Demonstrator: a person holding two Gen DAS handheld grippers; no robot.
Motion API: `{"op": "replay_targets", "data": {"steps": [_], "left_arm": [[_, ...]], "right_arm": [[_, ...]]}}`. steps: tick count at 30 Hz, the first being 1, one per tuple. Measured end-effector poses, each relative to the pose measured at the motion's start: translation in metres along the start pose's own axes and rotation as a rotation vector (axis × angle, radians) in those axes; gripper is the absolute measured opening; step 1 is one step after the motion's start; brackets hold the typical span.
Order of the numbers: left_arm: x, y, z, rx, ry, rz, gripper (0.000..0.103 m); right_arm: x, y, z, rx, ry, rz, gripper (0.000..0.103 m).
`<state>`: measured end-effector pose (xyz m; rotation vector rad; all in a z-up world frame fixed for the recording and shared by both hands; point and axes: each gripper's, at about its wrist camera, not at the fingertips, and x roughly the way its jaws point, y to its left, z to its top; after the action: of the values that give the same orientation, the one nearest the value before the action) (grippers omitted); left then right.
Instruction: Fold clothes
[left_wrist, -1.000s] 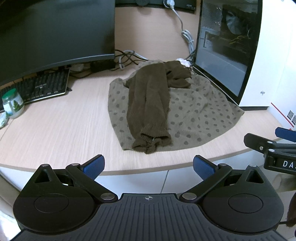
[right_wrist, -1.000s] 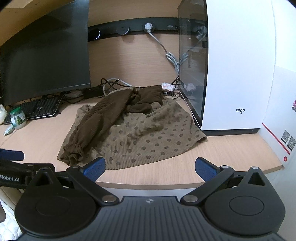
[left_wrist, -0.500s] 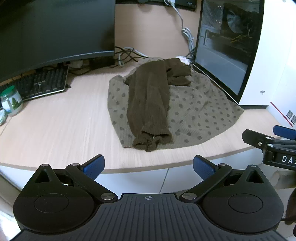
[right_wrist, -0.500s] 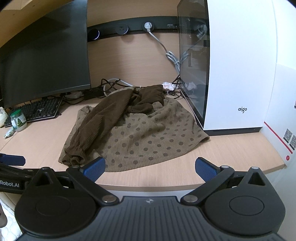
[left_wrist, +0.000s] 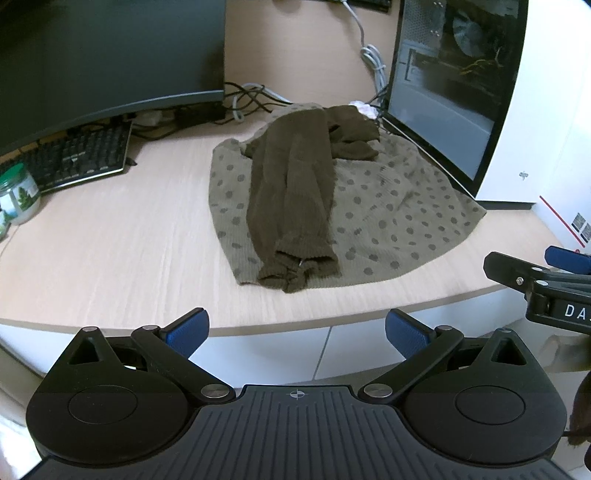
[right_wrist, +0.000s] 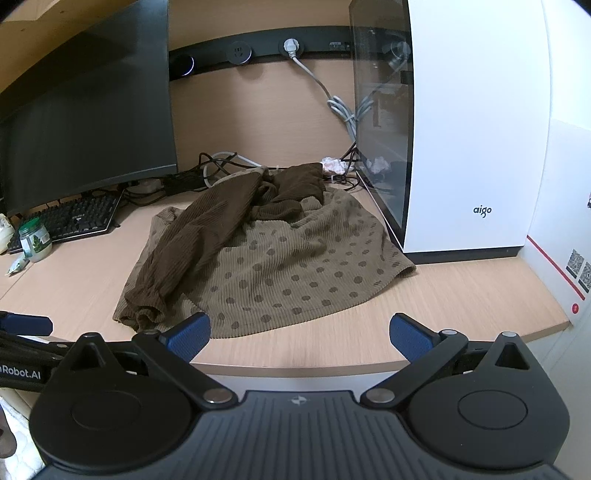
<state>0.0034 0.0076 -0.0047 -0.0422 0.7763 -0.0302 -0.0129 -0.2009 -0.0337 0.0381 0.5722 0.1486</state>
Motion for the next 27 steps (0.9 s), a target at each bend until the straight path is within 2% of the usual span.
{"op": "replay_targets", "data": {"steps": [27], "left_arm": [[0.0031, -0.0035, 0.0008, 0.009, 0.010, 0.005, 0.103]], "right_arm": [[0.0036, -0.0037, -0.0016, 0.006, 0.016, -0.004, 0.103]]}}
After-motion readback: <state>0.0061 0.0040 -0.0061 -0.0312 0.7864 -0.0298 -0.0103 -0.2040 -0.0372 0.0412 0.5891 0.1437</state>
